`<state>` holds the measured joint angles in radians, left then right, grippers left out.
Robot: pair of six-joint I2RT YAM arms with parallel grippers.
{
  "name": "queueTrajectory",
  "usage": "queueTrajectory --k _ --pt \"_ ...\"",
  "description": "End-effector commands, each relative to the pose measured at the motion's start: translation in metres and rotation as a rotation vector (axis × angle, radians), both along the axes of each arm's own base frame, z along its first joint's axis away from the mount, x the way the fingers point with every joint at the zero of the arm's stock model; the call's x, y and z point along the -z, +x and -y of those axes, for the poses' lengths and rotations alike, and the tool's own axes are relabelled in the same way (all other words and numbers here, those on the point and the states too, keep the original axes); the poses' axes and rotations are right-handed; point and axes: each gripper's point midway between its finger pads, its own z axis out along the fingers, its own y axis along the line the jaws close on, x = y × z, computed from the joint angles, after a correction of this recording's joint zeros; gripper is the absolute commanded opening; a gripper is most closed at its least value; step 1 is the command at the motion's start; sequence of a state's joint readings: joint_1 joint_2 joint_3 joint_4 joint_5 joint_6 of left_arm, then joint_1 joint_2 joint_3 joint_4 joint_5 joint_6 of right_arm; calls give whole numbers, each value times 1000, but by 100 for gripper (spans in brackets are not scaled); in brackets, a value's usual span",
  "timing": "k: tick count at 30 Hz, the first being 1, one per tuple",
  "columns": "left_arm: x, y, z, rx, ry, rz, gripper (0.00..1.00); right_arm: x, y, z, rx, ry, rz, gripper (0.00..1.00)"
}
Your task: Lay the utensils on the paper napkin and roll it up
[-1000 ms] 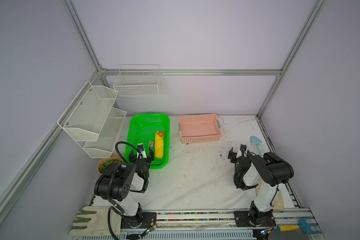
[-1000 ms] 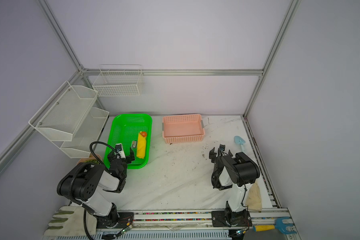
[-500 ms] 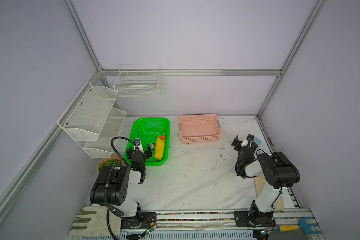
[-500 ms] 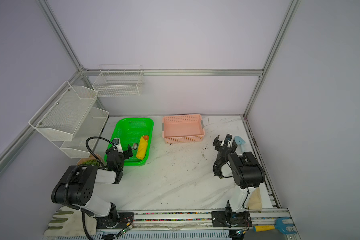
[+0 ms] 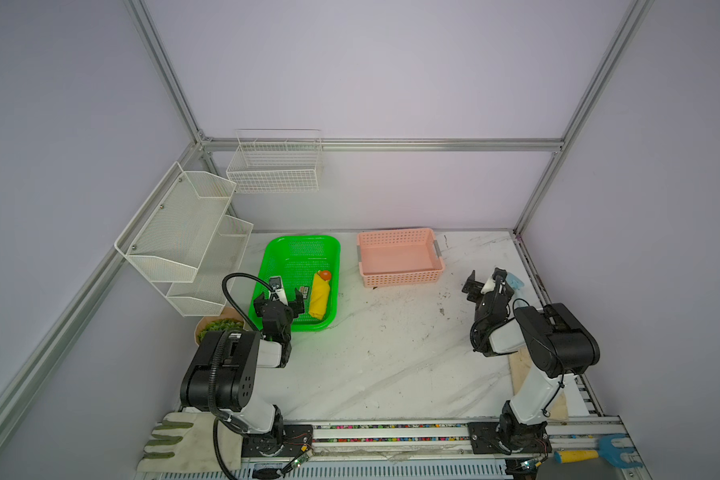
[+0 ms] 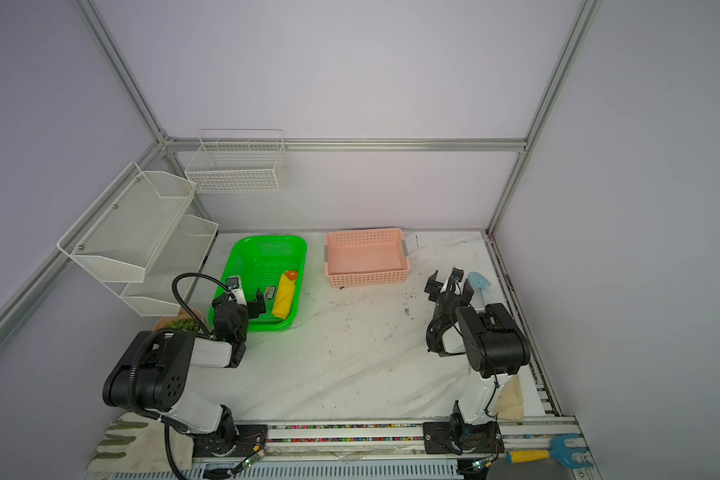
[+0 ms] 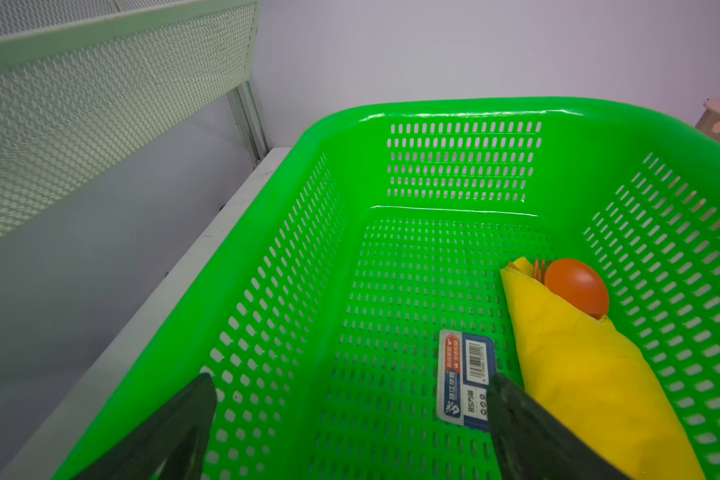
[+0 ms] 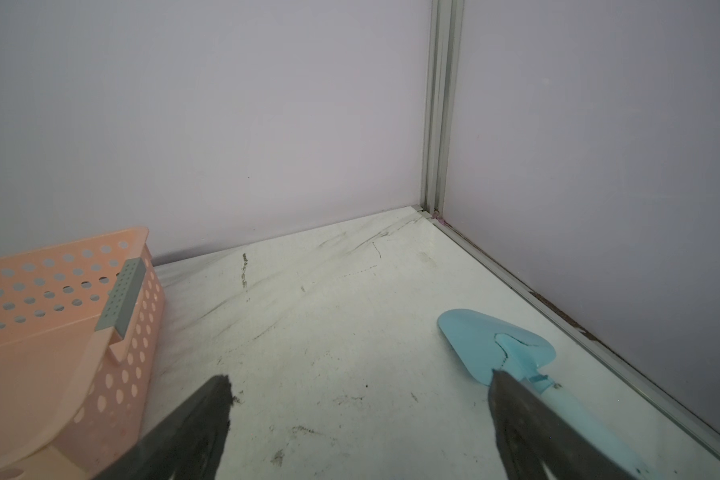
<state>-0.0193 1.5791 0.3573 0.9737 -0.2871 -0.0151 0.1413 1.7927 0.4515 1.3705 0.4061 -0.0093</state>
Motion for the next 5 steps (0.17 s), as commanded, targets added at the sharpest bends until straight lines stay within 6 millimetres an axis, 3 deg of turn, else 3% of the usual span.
queueTrajectory --k 1,5 --pt "-5 5 1 7 -14 6 100 -1 2 -2 -6 11 9 97" --pt "-3 6 1 7 -14 8 100 -3 0 -2 -5 8 13 97"
